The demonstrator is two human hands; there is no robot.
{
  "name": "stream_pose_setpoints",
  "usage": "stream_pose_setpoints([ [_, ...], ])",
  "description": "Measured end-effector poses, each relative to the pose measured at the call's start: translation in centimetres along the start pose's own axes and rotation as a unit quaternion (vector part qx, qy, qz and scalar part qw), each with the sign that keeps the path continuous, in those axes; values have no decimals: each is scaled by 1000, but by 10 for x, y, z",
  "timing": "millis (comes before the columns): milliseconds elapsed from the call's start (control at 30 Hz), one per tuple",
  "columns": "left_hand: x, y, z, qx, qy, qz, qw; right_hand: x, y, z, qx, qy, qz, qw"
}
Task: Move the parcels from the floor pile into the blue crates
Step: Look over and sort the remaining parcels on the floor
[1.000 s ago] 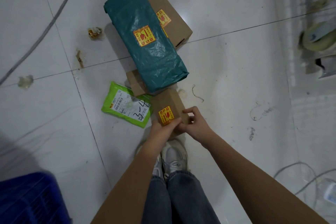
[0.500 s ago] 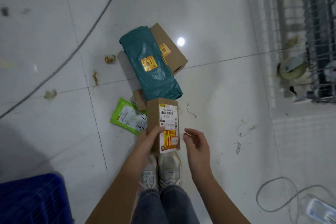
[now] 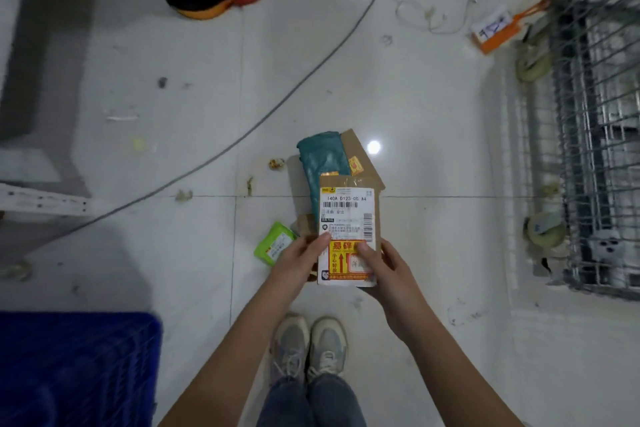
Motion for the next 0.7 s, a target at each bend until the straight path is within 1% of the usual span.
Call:
stream_pose_setpoints([
  [67,17,-17,-35,14,24,3,1000,-11,19,-32,-24,-6,1,1000],
  [233,52,-63,-142,84,75,-25,993,-43,83,-117,-107,5,-5,994],
  [367,57,-108,-210,139,82,-70,984,-52,135,-155,-169,18,-29,985],
  [500,50,-154,-273,220,117,-105,963,-49,186,-182,-211,-6,-89,973],
  [567,47,-174,-310,260,143,-93,950,-45,216,-199,-236,-27,-122,964],
  [700,38,-215,-393,358,166,-4,919,-36,280,-248,-308,-72,-182,931],
])
Point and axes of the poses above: each hand's wrist, its own z-axis towards the middle knuckle, its own y-axis out of the palm, x = y × z, the point moved 3 cm from there along z, towards the middle knuckle, and after that the axes turned 4 degrees about z, right-handed, at the moved point
